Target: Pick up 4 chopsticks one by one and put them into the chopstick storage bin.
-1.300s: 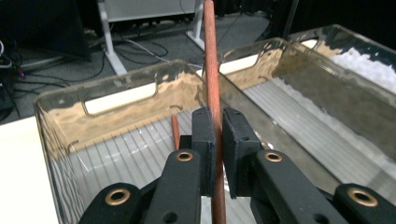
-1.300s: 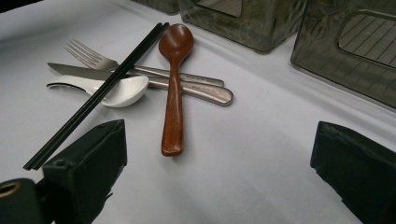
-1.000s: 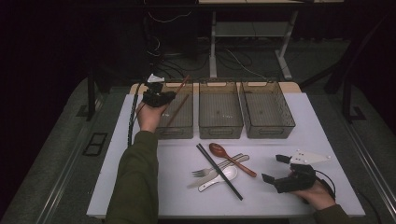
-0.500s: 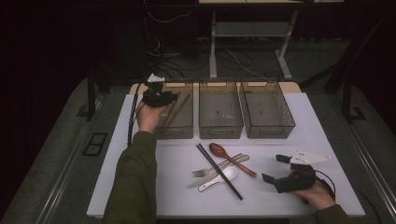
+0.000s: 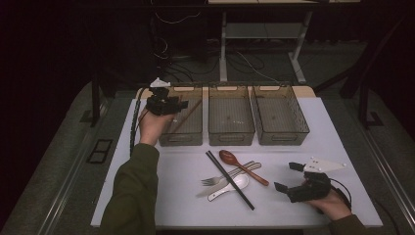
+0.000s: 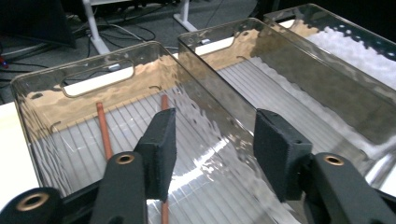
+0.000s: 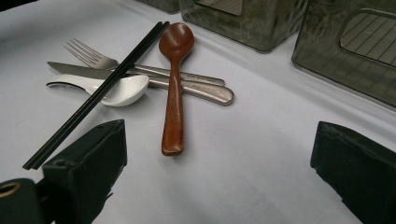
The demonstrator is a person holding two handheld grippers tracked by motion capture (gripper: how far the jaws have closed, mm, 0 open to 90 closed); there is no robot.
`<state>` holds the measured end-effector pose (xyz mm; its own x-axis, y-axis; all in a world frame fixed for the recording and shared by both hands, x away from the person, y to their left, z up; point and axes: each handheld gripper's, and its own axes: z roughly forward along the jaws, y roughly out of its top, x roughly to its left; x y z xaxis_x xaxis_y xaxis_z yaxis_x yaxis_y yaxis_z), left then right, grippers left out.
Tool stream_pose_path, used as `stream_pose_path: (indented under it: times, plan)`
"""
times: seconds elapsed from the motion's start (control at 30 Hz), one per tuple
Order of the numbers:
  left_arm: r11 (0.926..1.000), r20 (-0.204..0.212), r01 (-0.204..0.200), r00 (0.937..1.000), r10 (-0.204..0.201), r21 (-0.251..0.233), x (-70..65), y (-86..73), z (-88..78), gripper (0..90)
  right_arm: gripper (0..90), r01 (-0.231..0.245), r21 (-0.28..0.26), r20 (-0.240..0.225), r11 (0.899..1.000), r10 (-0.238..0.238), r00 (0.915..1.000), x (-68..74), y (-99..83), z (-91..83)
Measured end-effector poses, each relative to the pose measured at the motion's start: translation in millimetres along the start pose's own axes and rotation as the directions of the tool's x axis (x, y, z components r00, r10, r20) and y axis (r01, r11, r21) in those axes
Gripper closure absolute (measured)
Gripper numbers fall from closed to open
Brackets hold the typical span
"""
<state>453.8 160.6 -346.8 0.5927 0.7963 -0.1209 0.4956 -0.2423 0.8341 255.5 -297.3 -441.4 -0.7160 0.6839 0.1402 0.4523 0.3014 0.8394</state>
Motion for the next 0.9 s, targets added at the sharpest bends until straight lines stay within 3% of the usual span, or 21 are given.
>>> stream_pose_path:
  times: [0.27, 0.53, 0.9]
  plan:
    - [0.9996, 0.048, -0.027, 0.9985, 0.027, -0.005, -18.2, -12.6, -14.8, 39.1, 3.2, 0.002, 0.001, 0.001, 1.000, -0.002, 1.0000, 0.0, 0.0, 0.3]
    - [0.9984, 0.100, -0.056, 0.9935, 0.054, 0.013, -41.8, -33.3, -26.5, 36.2, 3.2, 0.001, 0.001, 0.002, 1.000, -0.001, 1.0000, 0.1, 0.1, 0.5]
    - [0.9963, 0.140, -0.085, 0.9868, 0.082, 0.014, -65.2, -60.2, -34.2, 35.0, 3.2, -0.007, -0.001, 0.003, 1.000, 0.007, 1.0000, -0.5, 0.7, -0.3]
